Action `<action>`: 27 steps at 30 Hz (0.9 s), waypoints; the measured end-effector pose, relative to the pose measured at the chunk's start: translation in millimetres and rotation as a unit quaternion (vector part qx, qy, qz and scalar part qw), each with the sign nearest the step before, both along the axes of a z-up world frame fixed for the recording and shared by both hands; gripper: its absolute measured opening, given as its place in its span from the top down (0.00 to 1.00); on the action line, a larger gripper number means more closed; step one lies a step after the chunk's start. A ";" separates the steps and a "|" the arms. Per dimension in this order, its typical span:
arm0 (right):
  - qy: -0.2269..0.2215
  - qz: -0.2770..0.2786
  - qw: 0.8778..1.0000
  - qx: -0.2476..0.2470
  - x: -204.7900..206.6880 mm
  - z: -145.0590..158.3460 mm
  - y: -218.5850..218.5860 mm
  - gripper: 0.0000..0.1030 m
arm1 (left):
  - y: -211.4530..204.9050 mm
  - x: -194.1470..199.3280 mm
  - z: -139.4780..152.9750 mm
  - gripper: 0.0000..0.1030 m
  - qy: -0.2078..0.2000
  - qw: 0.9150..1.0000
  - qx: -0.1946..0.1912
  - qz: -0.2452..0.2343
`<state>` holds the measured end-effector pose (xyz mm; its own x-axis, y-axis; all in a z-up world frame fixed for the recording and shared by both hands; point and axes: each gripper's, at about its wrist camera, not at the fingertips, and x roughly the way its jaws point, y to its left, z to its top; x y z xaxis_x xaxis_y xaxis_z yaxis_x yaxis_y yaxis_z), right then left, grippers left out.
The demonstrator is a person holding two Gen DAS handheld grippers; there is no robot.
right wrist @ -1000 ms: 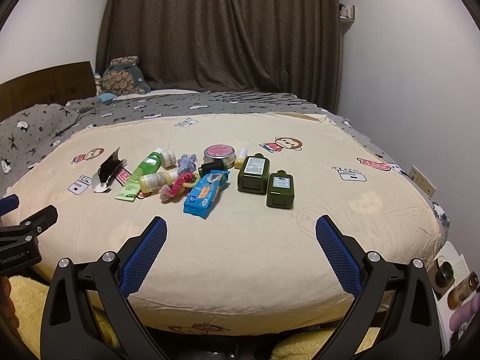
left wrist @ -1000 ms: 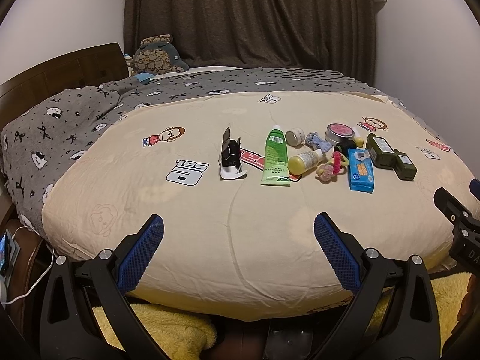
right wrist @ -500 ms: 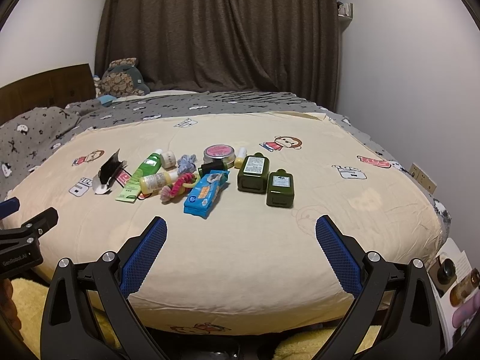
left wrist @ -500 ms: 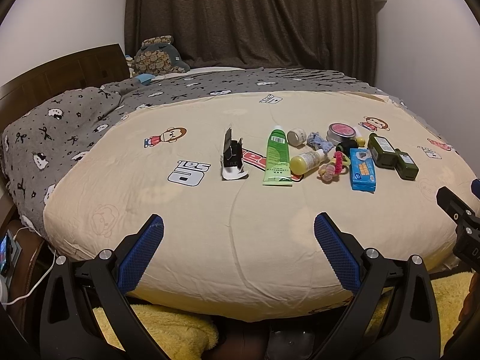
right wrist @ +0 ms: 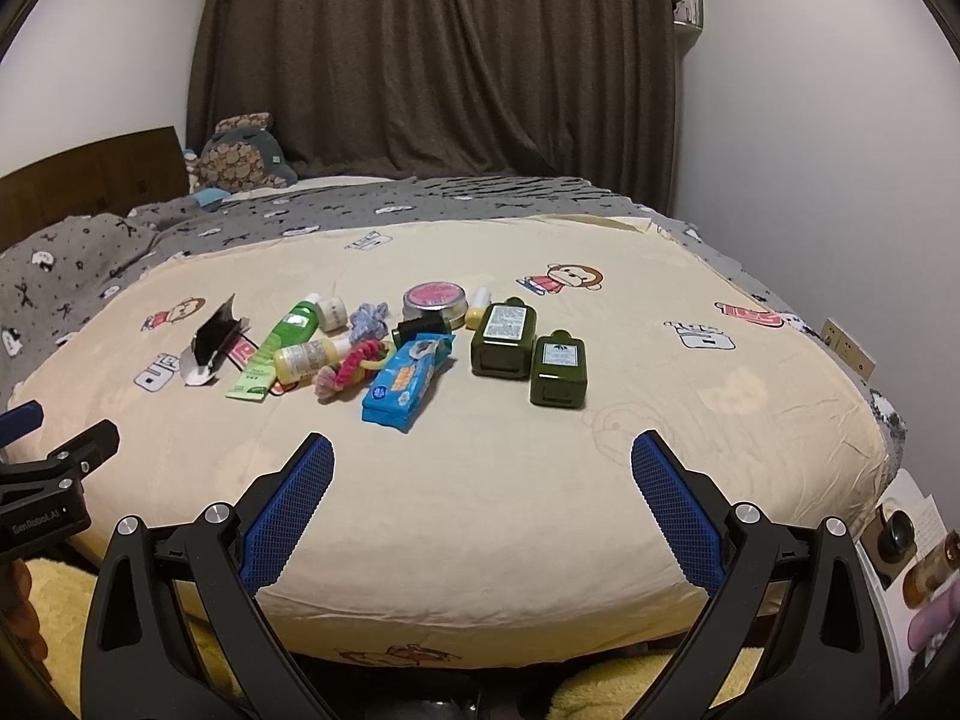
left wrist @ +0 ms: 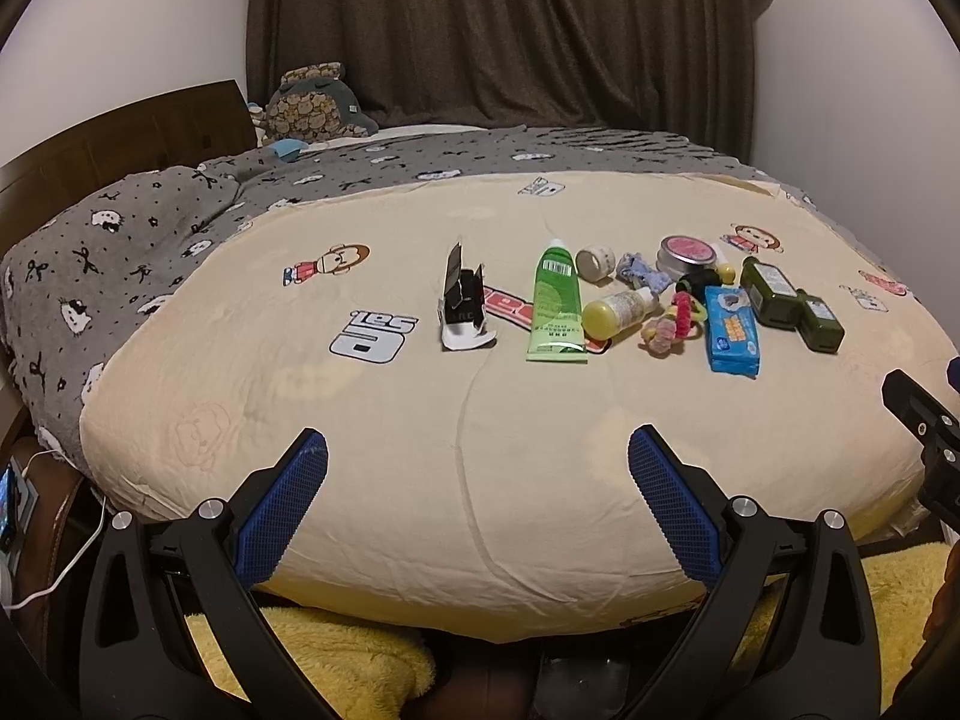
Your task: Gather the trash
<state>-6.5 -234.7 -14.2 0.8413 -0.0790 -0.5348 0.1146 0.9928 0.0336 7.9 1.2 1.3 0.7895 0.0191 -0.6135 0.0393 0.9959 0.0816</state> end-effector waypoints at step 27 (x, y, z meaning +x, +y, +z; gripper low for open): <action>0.044 0.052 0.996 0.052 97.3 -45.6 16.4 0.11 | 36.4 96.6 -47.1 0.17 0.050 0.998 -0.024 -0.020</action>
